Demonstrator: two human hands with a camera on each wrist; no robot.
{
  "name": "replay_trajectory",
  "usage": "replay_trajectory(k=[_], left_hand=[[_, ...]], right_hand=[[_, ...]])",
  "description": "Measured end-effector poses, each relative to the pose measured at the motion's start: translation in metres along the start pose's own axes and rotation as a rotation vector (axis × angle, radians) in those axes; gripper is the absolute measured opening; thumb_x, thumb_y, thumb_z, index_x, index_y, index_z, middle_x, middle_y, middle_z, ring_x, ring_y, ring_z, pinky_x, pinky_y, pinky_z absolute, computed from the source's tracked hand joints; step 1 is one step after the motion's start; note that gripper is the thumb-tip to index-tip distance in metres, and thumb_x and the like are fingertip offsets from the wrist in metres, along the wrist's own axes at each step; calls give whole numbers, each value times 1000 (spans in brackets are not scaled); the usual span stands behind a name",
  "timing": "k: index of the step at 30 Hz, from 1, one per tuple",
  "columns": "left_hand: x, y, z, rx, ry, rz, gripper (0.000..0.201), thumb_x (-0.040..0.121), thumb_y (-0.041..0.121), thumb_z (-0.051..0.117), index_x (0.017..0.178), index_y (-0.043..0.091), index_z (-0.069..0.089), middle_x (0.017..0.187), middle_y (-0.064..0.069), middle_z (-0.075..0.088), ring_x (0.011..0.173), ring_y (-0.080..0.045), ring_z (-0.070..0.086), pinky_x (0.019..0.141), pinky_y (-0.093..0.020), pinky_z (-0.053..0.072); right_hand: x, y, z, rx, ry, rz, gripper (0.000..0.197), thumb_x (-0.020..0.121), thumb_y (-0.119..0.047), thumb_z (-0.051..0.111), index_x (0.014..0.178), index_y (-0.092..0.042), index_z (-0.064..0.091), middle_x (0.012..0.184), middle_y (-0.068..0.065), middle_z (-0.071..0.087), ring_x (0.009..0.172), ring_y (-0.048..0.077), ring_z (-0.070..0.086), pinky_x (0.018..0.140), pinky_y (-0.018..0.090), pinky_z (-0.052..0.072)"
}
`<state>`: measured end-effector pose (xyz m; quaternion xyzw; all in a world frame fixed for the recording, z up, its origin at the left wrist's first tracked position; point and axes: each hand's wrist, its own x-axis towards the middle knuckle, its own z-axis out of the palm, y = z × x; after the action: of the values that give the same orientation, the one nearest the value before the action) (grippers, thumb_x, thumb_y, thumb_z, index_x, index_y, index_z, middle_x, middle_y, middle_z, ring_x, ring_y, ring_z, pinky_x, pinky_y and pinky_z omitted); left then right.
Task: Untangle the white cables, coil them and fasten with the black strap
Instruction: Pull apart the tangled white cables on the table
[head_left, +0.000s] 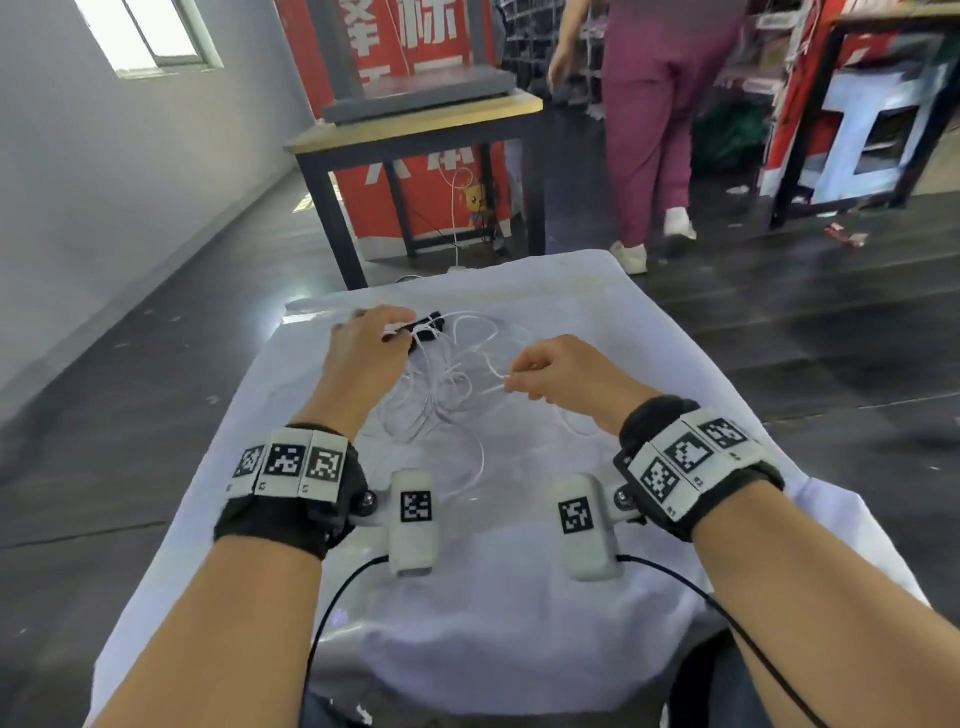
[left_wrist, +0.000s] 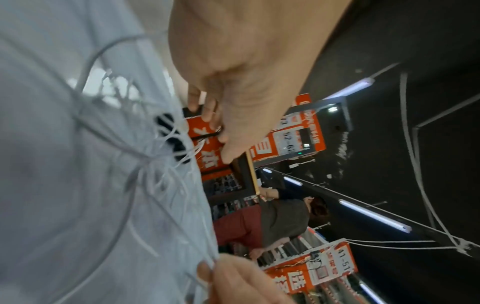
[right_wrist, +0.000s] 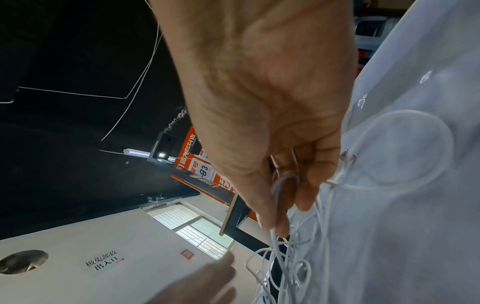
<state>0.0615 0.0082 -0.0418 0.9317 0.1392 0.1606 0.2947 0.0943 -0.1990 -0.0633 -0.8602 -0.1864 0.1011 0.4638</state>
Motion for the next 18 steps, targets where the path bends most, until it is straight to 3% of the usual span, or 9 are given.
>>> replay_trajectory(k=[2,4,5,7,8,9,13,15,18], left_hand=[[-2,-1,17,-128,-192,-97,48,90,40,57,134,25,48,137,-3,48,125,-27,45,104,-43,39],[-6,-4,28,-147,-336,-162,67,82,43,68,138,19,41,134,1,49,122,-23,48,99,-35,41],[-7,-5,31,-94,-387,-163,64,82,36,72,134,15,42,125,2,51,113,-18,51,90,-24,42],[-8,-6,33,14,-455,-148,36,83,16,72,111,13,49,94,3,53,83,-14,54,59,-10,40],[-6,-7,33,15,-473,-129,27,82,8,70,101,13,52,82,2,53,72,-14,53,49,-11,37],[-6,-7,30,-10,-491,-108,23,81,0,68,95,13,56,74,1,53,64,-14,52,46,-13,37],[-1,-10,21,-73,-427,-89,42,78,-21,53,94,17,61,80,-5,52,62,-11,43,52,-19,33],[-1,-8,15,-70,-356,-18,41,79,-20,49,88,18,63,82,-4,54,68,-11,47,54,-18,36],[0,-6,6,30,-257,149,44,80,-13,47,74,24,68,92,-5,64,80,-18,56,64,-26,43]], right_hand=[[-1,1,-3,-48,-58,11,10,86,-22,69,85,-12,70,73,-5,61,67,6,55,57,12,39],[-2,2,-4,-67,-81,21,11,84,-20,71,88,-9,73,78,-8,64,67,4,54,56,9,40],[-1,3,-4,-79,-78,24,12,83,-19,72,90,-8,75,86,-6,68,70,5,56,59,10,41],[0,6,-2,-122,-49,33,15,83,-19,72,94,-9,76,99,0,71,70,4,56,61,12,41],[1,8,-2,-144,-31,43,15,84,-19,72,95,-10,76,100,1,71,66,2,55,58,11,39],[2,9,-2,-167,-13,57,15,84,-18,71,95,-10,76,100,2,71,63,0,54,55,9,38],[8,14,-4,-257,-1,123,14,85,-15,69,95,-7,75,97,9,73,63,7,57,54,11,38],[8,15,-2,-293,-15,143,15,85,-13,68,95,-4,75,97,11,73,72,15,61,57,14,43],[9,16,-1,-312,28,148,22,87,-10,63,99,6,71,97,19,72,87,28,68,71,29,51]])
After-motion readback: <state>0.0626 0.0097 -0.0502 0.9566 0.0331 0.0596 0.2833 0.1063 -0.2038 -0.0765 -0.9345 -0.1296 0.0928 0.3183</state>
